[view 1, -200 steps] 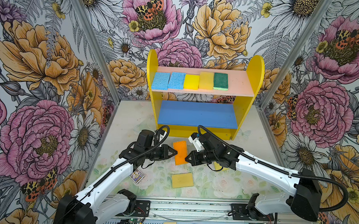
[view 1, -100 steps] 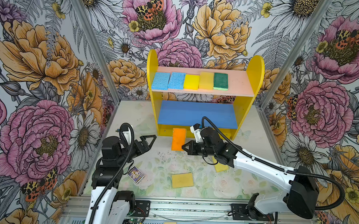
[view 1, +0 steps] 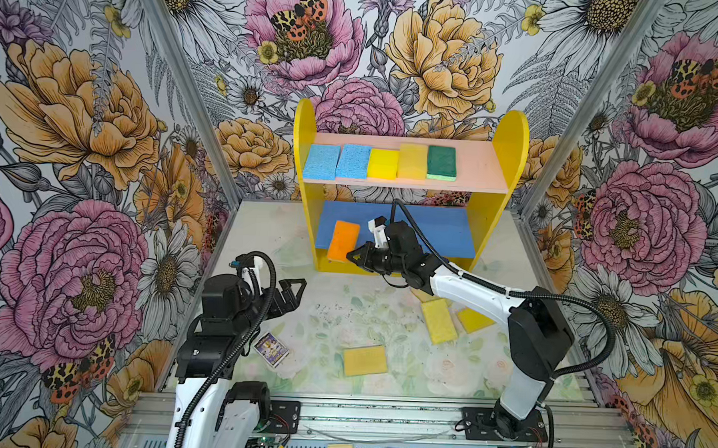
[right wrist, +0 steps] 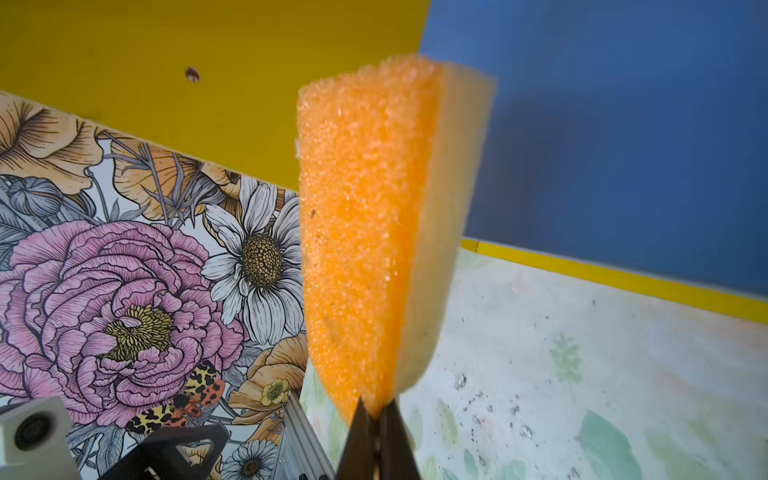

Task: Place and organize the cleaning sponges onto the shelf
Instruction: 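Carry the orange sponge onto the blue shelf with right gripper while left withdraws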

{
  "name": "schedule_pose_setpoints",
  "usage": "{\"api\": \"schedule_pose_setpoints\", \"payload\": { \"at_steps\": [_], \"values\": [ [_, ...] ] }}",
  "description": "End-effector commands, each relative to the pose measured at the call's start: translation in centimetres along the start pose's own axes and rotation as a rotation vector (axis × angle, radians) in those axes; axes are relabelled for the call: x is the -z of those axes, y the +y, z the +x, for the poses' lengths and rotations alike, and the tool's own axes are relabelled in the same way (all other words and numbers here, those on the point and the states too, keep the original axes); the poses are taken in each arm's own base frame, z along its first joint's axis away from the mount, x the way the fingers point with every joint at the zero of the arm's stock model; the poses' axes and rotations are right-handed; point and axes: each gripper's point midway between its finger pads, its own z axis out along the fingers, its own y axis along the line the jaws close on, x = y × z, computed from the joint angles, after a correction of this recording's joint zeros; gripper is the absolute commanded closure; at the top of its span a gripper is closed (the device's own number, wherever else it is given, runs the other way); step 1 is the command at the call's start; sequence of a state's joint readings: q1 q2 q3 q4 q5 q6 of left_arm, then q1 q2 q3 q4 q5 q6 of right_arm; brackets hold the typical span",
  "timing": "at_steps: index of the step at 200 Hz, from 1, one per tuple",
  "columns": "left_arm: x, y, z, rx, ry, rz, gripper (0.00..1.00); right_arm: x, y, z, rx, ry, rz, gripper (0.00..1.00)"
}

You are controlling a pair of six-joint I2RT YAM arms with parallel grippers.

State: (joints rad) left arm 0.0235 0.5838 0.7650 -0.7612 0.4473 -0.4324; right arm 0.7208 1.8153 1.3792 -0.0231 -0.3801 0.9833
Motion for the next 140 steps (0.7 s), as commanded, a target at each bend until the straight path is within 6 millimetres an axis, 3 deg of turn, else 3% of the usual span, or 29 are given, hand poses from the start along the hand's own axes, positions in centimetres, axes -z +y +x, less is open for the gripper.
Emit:
{"api": "schedule_pose_setpoints", "payload": {
  "at_steps": [1, 76, 140],
  "values": [
    [0.4, 0.2, -0.3, -0.044, -0.014, -0.030, 0.01, -1.3, 0.9, -1.1, 0.015, 0.009, -0.040, 1.00],
    [0.4, 0.2, -0.2, -0.042, -0.014, -0.028, 0.01, -5.2, -0.6, -3.2, 0.009, 0.014, -0.025, 1.00],
    [0.2, 0.1, -0.1, -0.039, -0.005, -0.020, 0.01, -6.2, -2.5, -4.3, 0.023, -0.007, 0.023, 0.97]
  ]
}}
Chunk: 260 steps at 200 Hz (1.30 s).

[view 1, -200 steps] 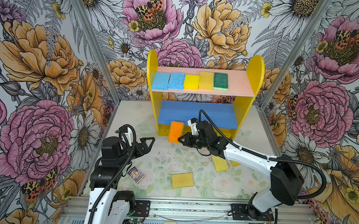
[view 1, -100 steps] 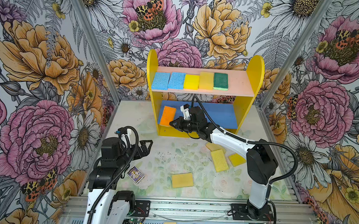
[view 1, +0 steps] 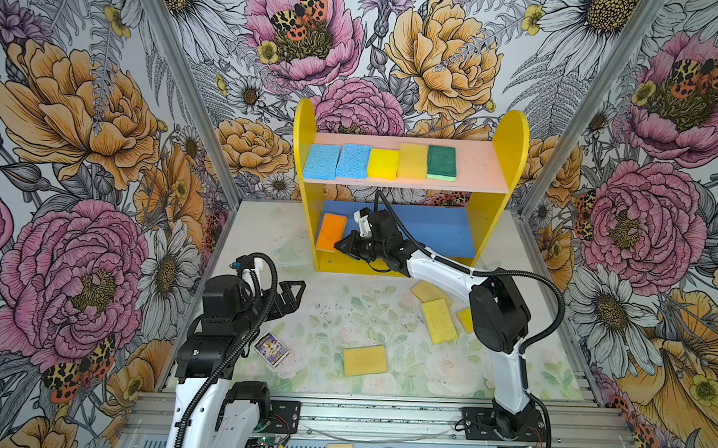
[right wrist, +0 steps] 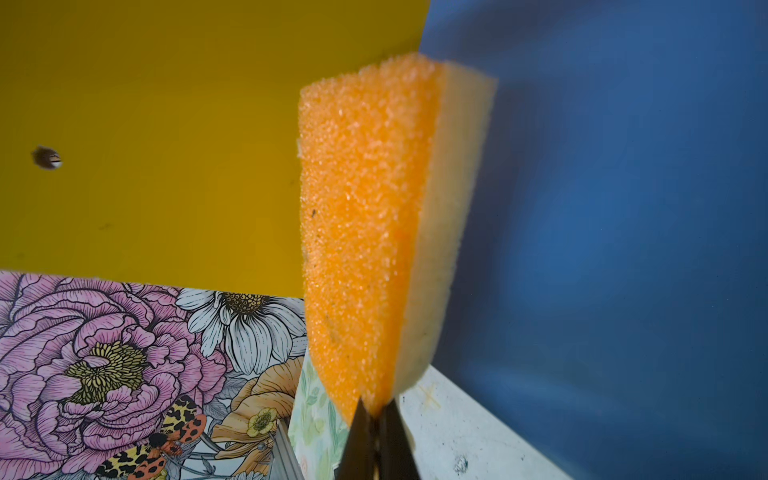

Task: Place and organize the cleaning sponges onto the shelf
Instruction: 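Carry the orange sponge onto the blue shelf with right gripper while left withdraws, then open the right gripper and withdraw it from the shelf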

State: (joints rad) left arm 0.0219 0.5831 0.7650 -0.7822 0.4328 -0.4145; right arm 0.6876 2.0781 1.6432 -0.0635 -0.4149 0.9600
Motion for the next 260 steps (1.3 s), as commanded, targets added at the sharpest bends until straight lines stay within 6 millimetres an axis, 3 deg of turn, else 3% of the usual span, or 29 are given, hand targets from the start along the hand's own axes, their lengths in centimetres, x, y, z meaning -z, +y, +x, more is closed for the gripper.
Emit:
{"api": "schedule_pose_setpoints", "payload": {
  "at_steps": [1, 84, 104, 133, 164, 204, 241, 260],
  "values": [
    [0.2, -0.3, -0.4, -0.029, -0.015, -0.001, 0.01, -0.4, 0.0, -1.4, 0.028, -0.029, 0.003, 0.97],
    [-0.1, -0.2, -0.3, -0.022, -0.005, 0.001, 0.01, -2.0, -0.1, -2.6, 0.032, -0.028, -0.017, 0.93],
    [-0.1, -0.2, -0.3, -0.022, -0.004, 0.001, 0.01, -2.3, 0.0, -2.8, 0.034, -0.025, -0.025, 0.87],
    [-0.2, -0.2, -0.3, -0.021, -0.004, 0.001, 0.01, -2.2, -0.3, -3.1, 0.031, -0.033, -0.019, 0.69],
    [-0.2, -0.2, -0.3, -0.020, -0.003, 0.000, 0.01, -1.8, -0.5, -3.2, 0.031, -0.040, -0.009, 0.60],
    [-0.3, -0.1, -0.2, -0.018, 0.003, 0.003, 0.01, -0.2, -0.1, -3.3, 0.054, -0.062, 0.004, 0.56],
    [-0.4, -0.4, -0.1, -0.021, 0.011, 0.018, 0.01, 2.7, 0.9, -3.3, 0.077, -0.094, 0.013, 0.53],
    [-0.5, -0.7, 0.0, -0.026, 0.021, 0.040, 0.01, 4.5, 1.2, -2.3, 0.080, -0.099, 0.020, 0.52]
  ]
}}
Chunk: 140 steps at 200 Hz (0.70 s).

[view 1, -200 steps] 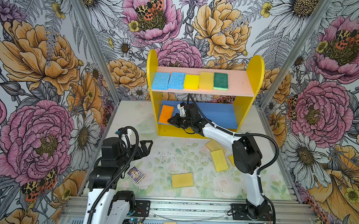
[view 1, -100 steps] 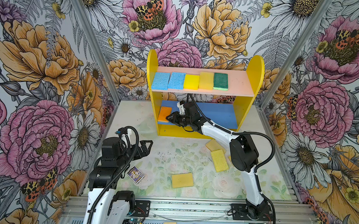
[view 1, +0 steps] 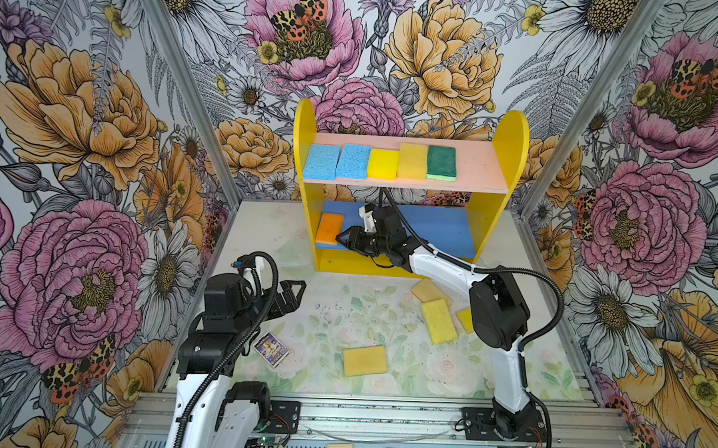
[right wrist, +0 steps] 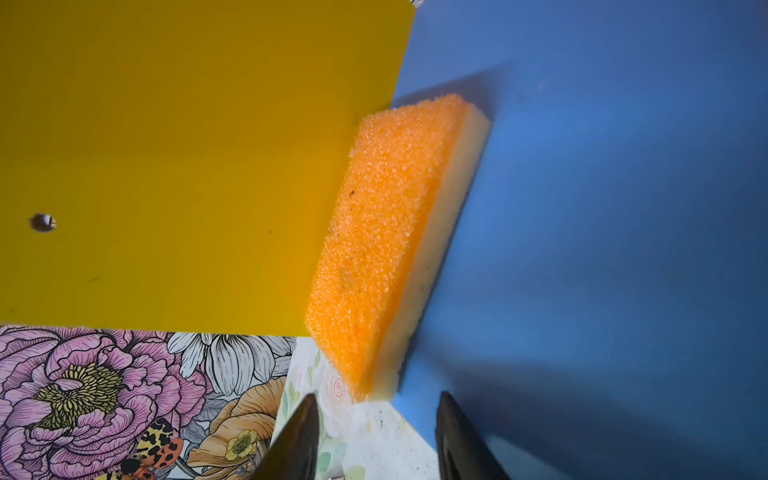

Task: Place and organize the cleaning sponges onto the shelf
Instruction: 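Open the right gripper and withdraw it from the shelf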

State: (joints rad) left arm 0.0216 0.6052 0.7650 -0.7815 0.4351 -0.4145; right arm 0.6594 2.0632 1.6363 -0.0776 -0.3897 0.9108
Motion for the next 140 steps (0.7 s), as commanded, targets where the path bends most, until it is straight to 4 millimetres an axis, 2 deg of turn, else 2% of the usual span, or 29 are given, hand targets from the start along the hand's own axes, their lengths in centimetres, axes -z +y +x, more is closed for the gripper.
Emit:
{"api": "schedule_pose_setpoints", "payload": {
  "at_steps": [1, 19, 46, 80, 99, 107, 122, 140],
  "values": [
    [-0.1, -1.0, -0.2, -0.035, 0.004, 0.047, 0.01, 3.6, 2.2, -1.0, 0.045, -0.062, -0.012, 0.52],
    [-0.3, -1.8, 0.2, -0.043, 0.030, 0.088, 0.01, 5.9, 2.3, 0.7, 0.048, -0.055, -0.002, 0.51],
    [-1.6, -3.5, 2.6, -0.077, 0.145, 0.142, 0.01, 9.4, 1.4, 4.3, 0.040, -0.033, 0.023, 0.50],
    [-3.6, -5.8, 7.2, -0.151, 0.309, 0.152, 0.01, 14.9, -2.5, 9.1, -0.023, 0.001, 0.129, 0.49],
    [-5.2, -7.3, 9.7, -0.149, 0.373, 0.178, 0.01, 18.4, -5.8, 11.4, -0.033, 0.040, 0.271, 0.46],
    [-6.1, -7.8, 10.7, -0.122, 0.389, 0.194, 0.01, 19.9, -6.9, 12.0, -0.034, 0.045, 0.315, 0.45],
    [-7.8, -10.1, 12.2, -0.079, 0.391, 0.260, 0.01, 22.4, -9.1, 12.7, -0.066, 0.035, 0.373, 0.43],
    [-10.1, -13.1, 14.0, -0.055, 0.398, 0.321, 0.01, 25.2, -11.0, 12.6, -0.132, -0.022, 0.384, 0.42]
  ]
}}
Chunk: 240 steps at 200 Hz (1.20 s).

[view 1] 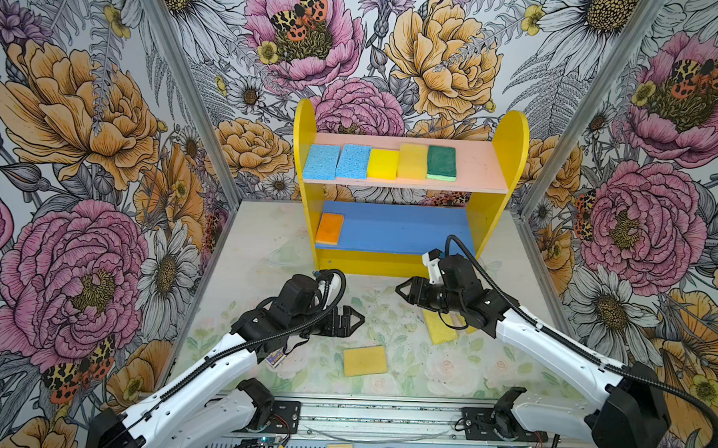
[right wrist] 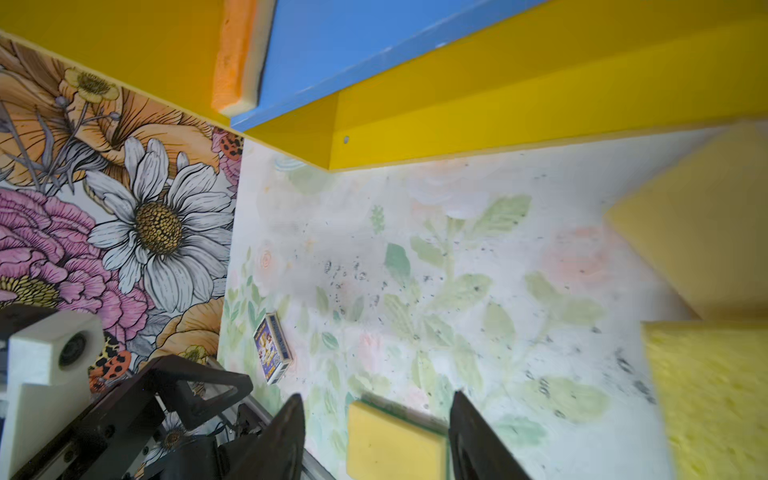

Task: Place and organize the cleaning sponges onto the shelf
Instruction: 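Open the right gripper and withdraw it from the shelf, then grasp the yellow cellulose sponge on the table with the left gripper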

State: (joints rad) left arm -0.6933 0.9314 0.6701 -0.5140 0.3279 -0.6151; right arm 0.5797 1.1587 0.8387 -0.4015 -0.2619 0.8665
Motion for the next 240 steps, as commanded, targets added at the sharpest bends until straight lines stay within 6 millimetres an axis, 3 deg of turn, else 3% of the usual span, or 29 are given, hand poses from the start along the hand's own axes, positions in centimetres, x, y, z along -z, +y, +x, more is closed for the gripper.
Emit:
{"api": "schedule_pose_setpoints", "payload": {
  "at_steps": [1, 30, 55, 76, 91, 98, 162, 186, 205, 240],
  "values": [
    [-3.4, -3.4, -2.5, 0.058, -0.115, 0.106, 0.01, 2.6, -4.9, 1.0, -0.068, -0.011, 0.113, 0.42],
    [-10.1, -6.3, -2.7, 0.071, -0.081, 0.172, 0.01, 4.9, -7.1, 0.2, -0.146, -0.077, 0.092, 0.41],
    [-15.4, -7.9, -2.7, 0.077, -0.040, 0.189, 0.07, 6.1, -7.1, -0.7, -0.161, -0.110, 0.055, 0.40],
    [-18.7, -8.0, -2.6, 0.093, -0.011, 0.175, 0.16, 7.2, -6.4, -1.4, -0.144, -0.140, 0.014, 0.40],
    [-20.0, -8.1, -3.0, 0.103, -0.009, 0.167, 0.20, 7.9, -6.2, -1.8, -0.144, -0.159, -0.006, 0.40],
    [-21.6, -6.9, -2.3, 0.117, 0.014, 0.133, 0.21, 8.1, -6.2, -1.9, -0.147, -0.161, -0.015, 0.39],
    [-25.9, -6.0, -1.8, 0.145, 0.068, 0.114, 0.32, 8.9, -7.2, -1.9, -0.187, -0.159, -0.067, 0.39],
    [-26.9, -5.6, -1.5, 0.151, 0.086, 0.113, 0.43, 9.1, -7.4, -2.0, -0.198, -0.162, -0.075, 0.38],
    [-27.1, -5.7, -1.5, 0.157, 0.093, 0.117, 0.59, 9.2, -7.4, -2.0, -0.204, -0.163, -0.078, 0.38],
    [-26.1, -5.6, -1.6, 0.157, 0.096, 0.126, 0.76, 9.4, -7.5, -2.1, -0.210, -0.174, -0.074, 0.37]
  ]
}}
